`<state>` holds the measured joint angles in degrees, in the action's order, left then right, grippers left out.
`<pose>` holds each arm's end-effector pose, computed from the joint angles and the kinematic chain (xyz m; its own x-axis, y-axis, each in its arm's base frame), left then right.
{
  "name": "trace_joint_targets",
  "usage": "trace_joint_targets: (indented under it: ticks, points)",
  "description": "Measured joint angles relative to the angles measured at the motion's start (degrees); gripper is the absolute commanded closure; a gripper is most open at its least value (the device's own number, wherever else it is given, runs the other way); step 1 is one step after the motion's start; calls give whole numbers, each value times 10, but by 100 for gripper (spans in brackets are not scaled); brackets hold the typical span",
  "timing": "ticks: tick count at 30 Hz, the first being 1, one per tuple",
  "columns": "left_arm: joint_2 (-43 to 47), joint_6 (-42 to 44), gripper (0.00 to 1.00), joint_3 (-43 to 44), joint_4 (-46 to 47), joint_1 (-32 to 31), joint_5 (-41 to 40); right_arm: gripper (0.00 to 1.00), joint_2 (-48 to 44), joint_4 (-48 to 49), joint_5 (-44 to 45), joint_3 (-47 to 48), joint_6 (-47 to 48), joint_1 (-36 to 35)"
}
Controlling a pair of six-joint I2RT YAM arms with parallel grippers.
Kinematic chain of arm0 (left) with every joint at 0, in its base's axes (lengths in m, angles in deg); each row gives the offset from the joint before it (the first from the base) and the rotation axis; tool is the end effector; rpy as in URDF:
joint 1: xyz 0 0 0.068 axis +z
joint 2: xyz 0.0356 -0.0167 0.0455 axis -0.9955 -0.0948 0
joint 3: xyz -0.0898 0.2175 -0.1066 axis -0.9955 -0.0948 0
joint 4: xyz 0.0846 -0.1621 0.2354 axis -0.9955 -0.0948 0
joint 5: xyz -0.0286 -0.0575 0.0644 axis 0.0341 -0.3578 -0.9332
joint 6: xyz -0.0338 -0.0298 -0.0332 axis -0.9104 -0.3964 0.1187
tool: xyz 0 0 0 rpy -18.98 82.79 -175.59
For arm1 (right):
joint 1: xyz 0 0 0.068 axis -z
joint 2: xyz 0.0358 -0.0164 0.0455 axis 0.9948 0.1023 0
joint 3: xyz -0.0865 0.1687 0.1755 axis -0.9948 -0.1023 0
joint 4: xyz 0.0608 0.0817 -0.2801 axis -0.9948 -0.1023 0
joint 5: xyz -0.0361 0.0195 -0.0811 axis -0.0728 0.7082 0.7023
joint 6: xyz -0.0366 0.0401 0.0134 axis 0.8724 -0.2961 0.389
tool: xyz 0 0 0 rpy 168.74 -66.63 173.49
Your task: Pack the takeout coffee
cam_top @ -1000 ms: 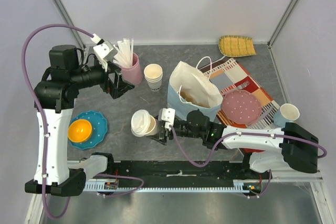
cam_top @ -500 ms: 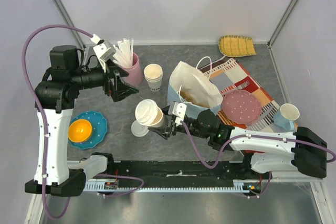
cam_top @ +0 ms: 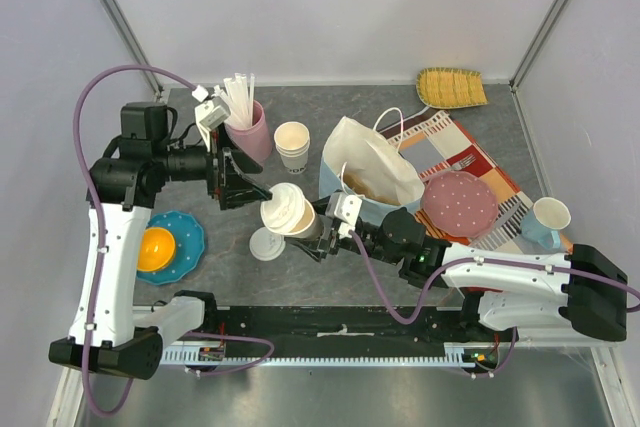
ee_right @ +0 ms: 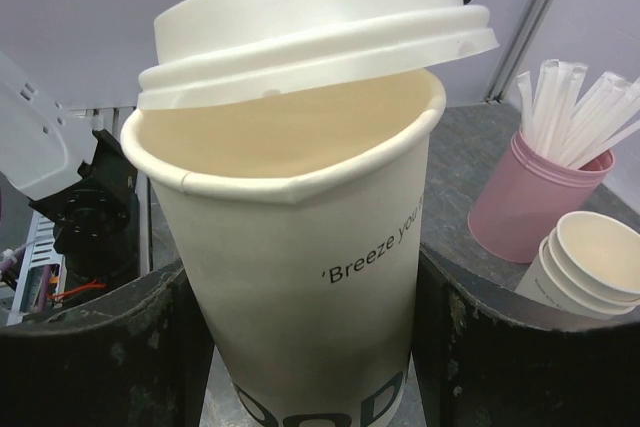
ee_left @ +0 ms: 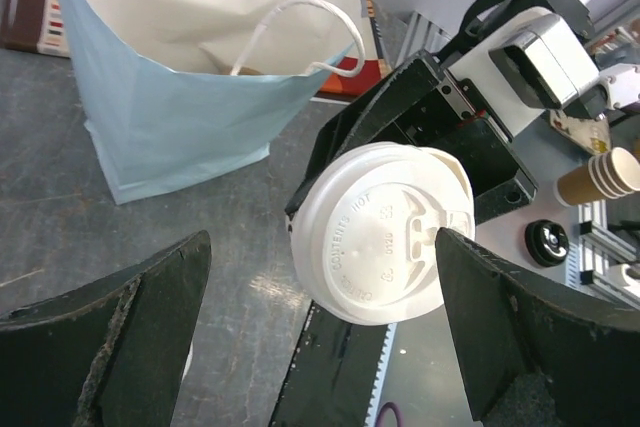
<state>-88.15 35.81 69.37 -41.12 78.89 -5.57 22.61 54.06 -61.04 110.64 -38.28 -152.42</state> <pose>0.2082 -0.0559 0.4467 -0.4333 0.1415 -0.8901 0.8698 0.3245 -0.3718 0.1132 0.2920 0.2735 0.1619 0.0840 -0.9832 -0.9406 0.3144 -0.1280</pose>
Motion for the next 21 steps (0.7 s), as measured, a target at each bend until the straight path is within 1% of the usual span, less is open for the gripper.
trace_joint_targets:
  ticks: [8,10,11,13,14,16,17,19,20,21]
  points:
    - [9,0,0,-61,-1,-25,12,32,3,5,-3,3,0,0]
    - [8,0,4,-69,-1,-28,12,31,6,5,-7,7,0,0]
    - [8,0,11,-70,-1,-28,12,31,7,5,-9,9,0,0]
    - [7,1,21,-70,0,-28,13,31,9,4,-11,10,0,0]
    - [7,1,34,-70,0,-28,13,31,9,4,-12,10,0,0]
    - [7,0,45,-70,-1,-28,15,31,9,4,-11,10,0,0]
    - [7,3,53,-70,-1,-28,16,31,9,4,-11,10,0,0]
    - [7,4,59,-70,-1,-28,18,31,9,2,-10,10,0,0]
    - [7,4,68,-69,0,-28,21,31,8,1,-9,10,0,0]
    - [6,4,73,-69,0,-28,23,31,8,0,-9,10,0,0]
